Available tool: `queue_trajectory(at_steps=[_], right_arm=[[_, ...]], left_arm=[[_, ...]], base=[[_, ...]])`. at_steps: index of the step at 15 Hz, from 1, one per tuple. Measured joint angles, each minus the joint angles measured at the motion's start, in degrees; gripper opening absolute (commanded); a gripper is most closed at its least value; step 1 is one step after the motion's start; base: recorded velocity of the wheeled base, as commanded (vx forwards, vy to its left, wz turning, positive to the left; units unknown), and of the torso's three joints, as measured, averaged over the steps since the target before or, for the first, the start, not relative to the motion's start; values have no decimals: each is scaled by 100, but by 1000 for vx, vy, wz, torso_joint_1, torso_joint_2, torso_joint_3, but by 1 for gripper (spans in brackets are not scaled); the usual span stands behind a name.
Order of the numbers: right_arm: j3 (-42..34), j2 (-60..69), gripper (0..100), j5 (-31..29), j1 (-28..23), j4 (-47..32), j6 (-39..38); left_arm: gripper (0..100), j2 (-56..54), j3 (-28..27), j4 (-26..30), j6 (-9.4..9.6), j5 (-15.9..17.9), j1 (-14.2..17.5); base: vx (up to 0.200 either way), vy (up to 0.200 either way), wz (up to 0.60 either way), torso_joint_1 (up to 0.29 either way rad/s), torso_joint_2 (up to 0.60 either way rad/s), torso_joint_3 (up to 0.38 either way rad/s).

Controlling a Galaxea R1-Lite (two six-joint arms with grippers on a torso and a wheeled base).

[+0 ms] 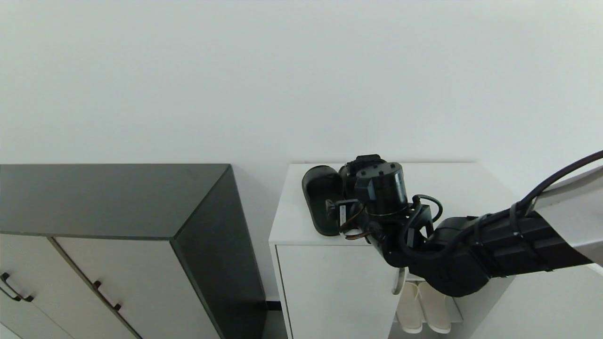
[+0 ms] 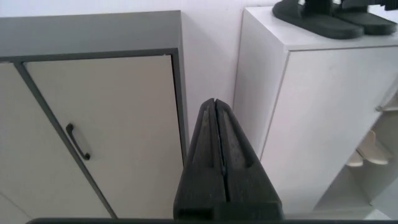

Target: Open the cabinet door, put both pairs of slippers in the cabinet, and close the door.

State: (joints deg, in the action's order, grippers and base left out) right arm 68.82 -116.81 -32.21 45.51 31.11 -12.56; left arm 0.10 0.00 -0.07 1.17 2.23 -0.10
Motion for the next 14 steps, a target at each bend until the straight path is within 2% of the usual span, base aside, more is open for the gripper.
queue_trajectory(at_steps=[3,11,12,14], right_arm=[[307,-422,100,41,-171,369,106],[1608,-1397,100,235,-469,397,440],[1759,-1492,0,233,-496,386,460],[1890,-1596,0,232,-530,318,466]], left_arm=[[0,0,0,2,-5,0,0],[0,0,0,0,13,1,0],[0,0,0,0,13,4,-1],[0,0,0,0,9,4,0]], base=[[0,0,0,0,0,0],[0,0,0,0,0,0],[0,0,0,0,0,0],[0,0,0,0,0,0]])
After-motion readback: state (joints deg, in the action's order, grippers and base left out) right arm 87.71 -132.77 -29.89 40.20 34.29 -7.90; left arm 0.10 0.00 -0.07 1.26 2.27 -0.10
